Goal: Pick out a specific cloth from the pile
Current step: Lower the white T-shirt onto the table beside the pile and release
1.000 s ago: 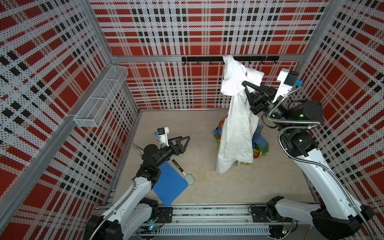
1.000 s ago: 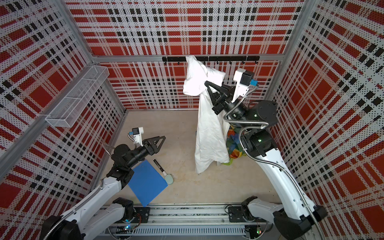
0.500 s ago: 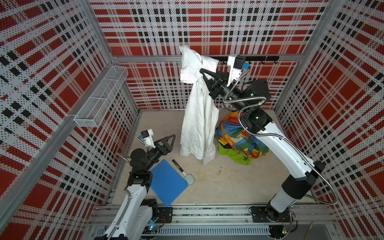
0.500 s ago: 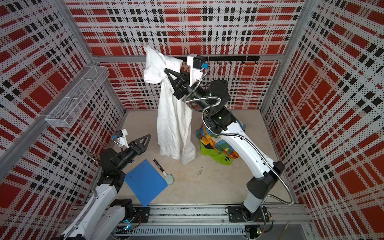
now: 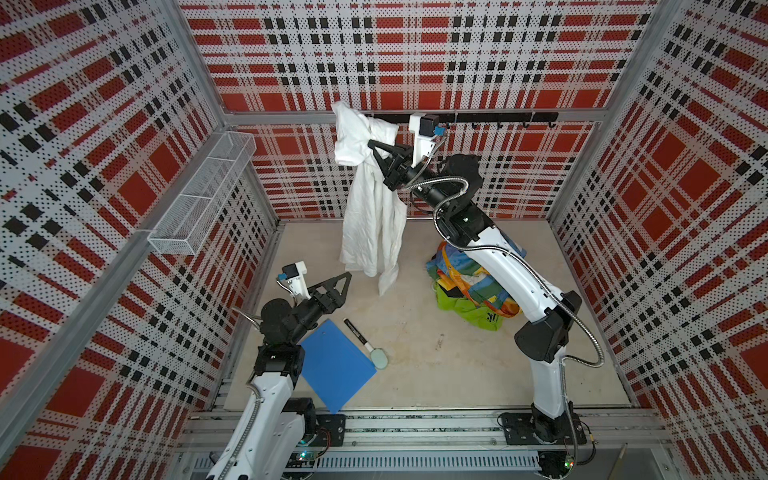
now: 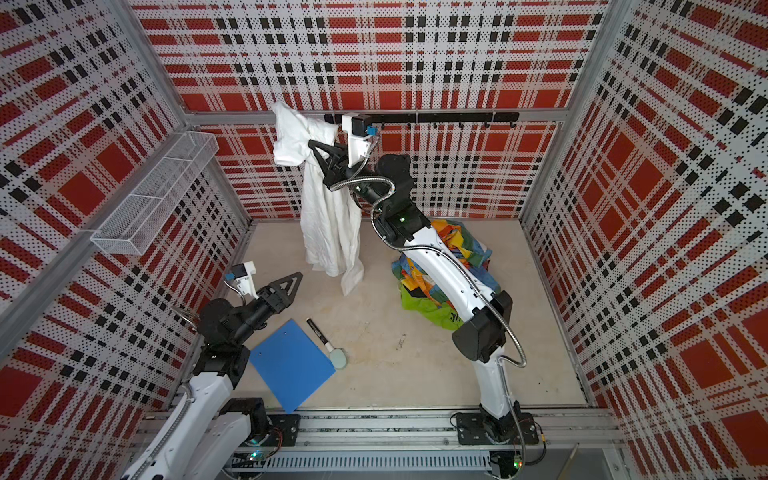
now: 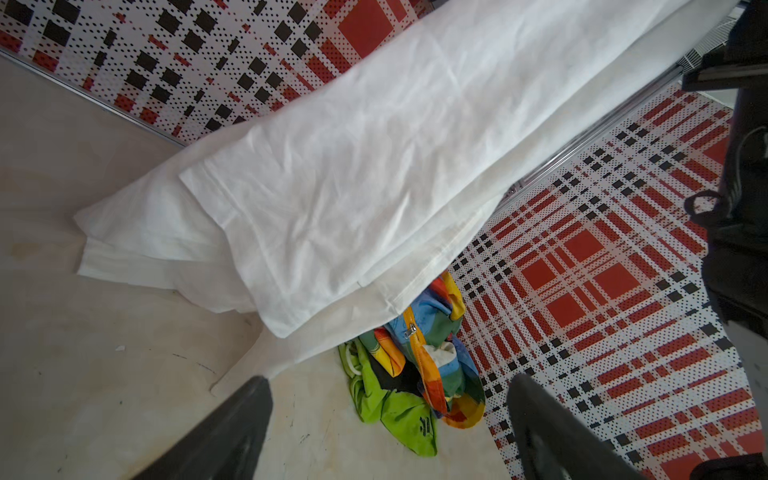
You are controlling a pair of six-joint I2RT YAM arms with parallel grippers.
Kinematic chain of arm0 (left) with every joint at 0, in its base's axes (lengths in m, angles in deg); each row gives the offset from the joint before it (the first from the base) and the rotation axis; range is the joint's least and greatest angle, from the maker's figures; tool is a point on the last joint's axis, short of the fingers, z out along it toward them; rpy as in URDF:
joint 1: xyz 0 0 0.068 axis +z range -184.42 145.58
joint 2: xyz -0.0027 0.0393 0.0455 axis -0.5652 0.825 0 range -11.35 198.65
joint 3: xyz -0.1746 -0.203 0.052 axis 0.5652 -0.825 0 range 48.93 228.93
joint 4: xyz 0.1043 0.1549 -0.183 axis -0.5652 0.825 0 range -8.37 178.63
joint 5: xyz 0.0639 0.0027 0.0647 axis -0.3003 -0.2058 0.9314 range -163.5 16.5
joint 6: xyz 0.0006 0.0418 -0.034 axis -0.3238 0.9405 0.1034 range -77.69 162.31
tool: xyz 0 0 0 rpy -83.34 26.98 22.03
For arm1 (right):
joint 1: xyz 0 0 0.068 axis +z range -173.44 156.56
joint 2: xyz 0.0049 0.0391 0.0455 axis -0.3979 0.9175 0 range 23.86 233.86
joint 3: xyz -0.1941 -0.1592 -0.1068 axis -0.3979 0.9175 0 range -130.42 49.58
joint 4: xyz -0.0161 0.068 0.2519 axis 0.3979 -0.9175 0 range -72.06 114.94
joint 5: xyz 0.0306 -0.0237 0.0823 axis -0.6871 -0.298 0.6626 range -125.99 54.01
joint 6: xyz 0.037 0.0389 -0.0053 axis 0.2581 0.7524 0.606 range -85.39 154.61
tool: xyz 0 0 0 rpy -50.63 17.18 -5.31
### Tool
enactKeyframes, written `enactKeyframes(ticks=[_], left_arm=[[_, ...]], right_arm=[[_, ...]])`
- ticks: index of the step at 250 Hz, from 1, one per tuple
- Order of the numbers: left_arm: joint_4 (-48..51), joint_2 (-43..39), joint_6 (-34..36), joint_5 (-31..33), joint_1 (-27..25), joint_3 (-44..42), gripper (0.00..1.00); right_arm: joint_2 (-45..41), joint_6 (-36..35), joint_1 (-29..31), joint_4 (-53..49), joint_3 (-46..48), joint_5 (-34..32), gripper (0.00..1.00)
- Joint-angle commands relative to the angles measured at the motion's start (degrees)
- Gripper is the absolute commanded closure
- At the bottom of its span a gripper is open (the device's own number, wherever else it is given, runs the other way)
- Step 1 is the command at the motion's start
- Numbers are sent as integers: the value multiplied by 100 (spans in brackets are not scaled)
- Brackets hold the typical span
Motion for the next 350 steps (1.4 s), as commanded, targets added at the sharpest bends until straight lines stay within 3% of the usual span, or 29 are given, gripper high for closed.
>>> enactKeyframes(ticks=[1,82,126,221,258,350], left_arm=[[8,51,141,103,-79,-40,8],[8,342,415,496,-729,49,9],[15,466,484,668,-981,96,8],[18,455,472,731,-1022,36,8],[8,559,503,796,-1094,30,8],[-75,811,518,970,-1296,28,7]], right_arm=[[-91,80,5,648,579,-26,100],[-263,191,-184,1059,2583,-629,100],[-76,388,-328,1036,3188,-779,100],[745,622,-307,394,3978,-1312,100],[1069,621,-249,-114,3840,-1457,100],[2351,858,-118,-1129,2153,-1241,89]])
